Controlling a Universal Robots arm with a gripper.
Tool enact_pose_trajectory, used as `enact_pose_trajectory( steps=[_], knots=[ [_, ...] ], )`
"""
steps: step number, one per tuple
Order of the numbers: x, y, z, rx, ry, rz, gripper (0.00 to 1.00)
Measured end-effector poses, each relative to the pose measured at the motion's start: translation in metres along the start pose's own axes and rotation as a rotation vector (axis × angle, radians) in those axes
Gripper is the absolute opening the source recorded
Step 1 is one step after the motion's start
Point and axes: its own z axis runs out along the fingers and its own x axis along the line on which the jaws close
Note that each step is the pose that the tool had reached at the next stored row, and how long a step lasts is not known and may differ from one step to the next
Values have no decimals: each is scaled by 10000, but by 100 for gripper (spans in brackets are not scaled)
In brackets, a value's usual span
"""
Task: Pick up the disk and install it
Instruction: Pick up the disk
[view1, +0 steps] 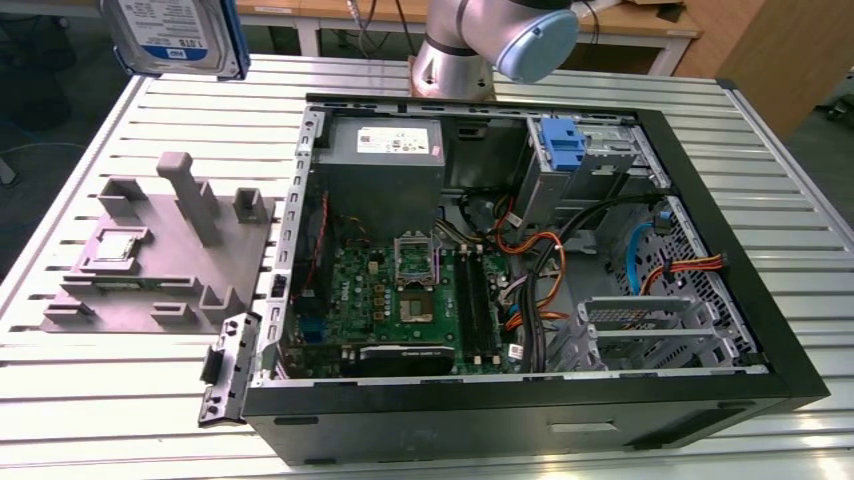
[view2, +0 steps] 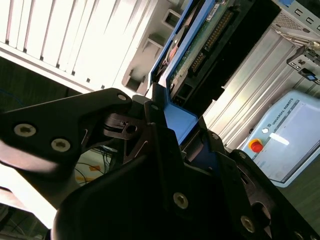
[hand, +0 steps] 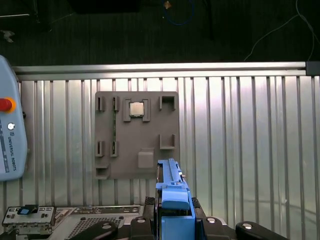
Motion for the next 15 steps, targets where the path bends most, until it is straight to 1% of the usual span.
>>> enact_pose_trajectory(
  steps=[15],
  knots=[
    [-2, -50, 0, 1, 0, 0, 36]
  ],
)
